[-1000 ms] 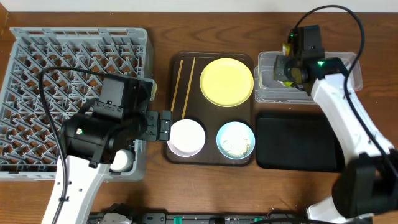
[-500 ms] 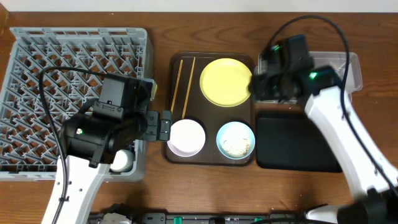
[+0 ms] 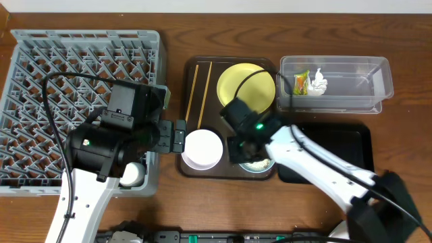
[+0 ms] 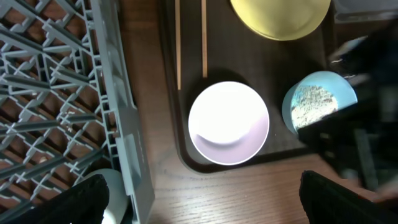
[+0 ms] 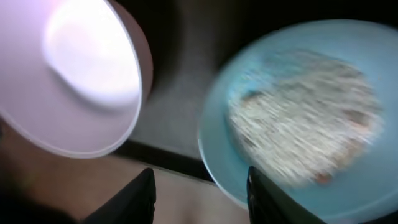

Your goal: Sort waste into correct bins and load items into the dishwasher

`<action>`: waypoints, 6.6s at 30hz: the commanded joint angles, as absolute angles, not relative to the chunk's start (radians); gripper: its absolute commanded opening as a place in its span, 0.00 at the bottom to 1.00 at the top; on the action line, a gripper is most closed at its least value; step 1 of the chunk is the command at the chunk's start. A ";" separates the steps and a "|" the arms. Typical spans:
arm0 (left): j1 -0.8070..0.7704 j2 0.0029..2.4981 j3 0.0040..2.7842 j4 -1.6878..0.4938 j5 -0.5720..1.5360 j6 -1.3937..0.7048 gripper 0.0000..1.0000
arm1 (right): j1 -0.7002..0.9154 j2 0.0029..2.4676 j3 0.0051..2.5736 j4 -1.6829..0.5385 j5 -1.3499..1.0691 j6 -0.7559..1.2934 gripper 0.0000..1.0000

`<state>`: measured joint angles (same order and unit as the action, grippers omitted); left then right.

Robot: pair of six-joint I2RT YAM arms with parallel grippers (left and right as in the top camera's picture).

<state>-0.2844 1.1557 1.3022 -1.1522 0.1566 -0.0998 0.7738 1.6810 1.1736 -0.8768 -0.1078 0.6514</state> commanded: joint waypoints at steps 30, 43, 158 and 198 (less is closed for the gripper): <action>-0.287 1.156 1.308 -1.155 0.148 -0.086 0.98 | 0.538 1.450 1.190 -0.938 -0.453 0.379 0.01; -0.287 1.156 1.308 -1.155 0.148 -0.086 0.98 | 0.154 1.429 1.084 -1.036 -0.804 0.105 0.01; -0.287 1.156 1.308 -1.155 0.148 -0.086 0.98 | 0.687 1.524 0.947 -0.591 -0.083 0.339 0.28; -0.287 1.156 1.308 -1.143 0.148 -0.086 0.98 | 0.576 0.867 1.191 -0.888 0.024 0.104 0.99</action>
<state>-0.2844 1.1557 1.3022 -1.1435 0.1566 -0.0998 0.6037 0.9558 1.1770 -0.8875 -0.0429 0.1944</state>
